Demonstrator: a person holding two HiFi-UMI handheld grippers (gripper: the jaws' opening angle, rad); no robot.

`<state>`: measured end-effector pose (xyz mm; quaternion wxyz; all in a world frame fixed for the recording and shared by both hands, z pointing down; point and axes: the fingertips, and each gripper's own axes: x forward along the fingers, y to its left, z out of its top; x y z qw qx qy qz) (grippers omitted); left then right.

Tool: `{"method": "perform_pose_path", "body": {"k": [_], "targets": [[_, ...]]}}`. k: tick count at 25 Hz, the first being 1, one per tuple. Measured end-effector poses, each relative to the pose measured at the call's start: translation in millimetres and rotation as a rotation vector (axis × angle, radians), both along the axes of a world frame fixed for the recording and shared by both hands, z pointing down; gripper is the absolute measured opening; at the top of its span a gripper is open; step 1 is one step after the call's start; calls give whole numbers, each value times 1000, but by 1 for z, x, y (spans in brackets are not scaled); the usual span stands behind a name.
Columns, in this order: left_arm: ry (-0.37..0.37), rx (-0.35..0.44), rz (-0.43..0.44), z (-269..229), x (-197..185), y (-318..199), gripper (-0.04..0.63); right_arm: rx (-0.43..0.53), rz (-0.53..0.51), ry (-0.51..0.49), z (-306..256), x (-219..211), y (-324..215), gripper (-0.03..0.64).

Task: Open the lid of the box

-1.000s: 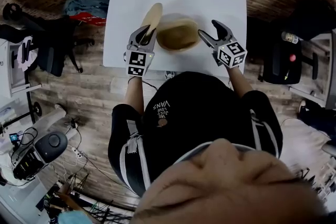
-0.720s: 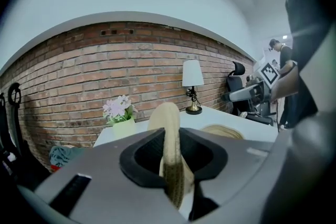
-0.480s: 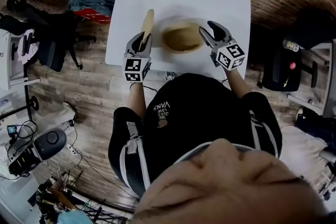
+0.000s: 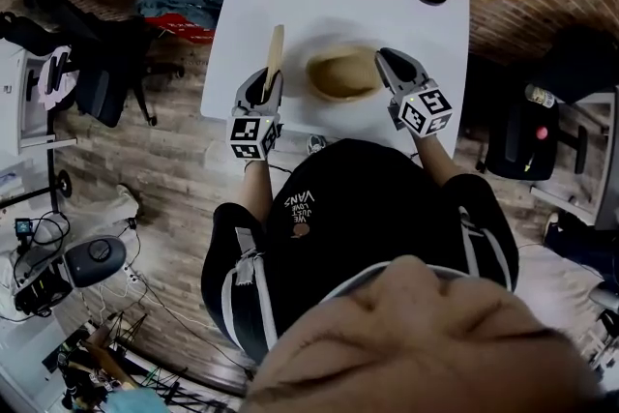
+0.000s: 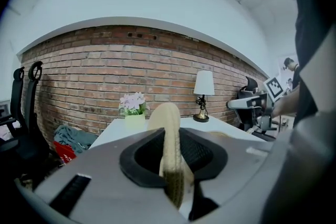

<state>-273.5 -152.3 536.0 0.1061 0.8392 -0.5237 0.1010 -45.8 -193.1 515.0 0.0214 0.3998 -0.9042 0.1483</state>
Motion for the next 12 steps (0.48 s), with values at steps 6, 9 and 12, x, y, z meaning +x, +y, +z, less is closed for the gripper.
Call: {"method": "perform_pose_path", "body": {"k": [6, 9, 12], "targets": [[41, 8, -20, -2, 0, 11, 87, -20, 1, -7, 5, -4, 6, 15], [47, -2, -28, -1, 0, 17, 87, -31, -3, -7, 7, -5, 11, 11], [62, -4, -38, -1, 1, 25, 87, -42, -5, -3, 9, -5, 16, 8]]}}
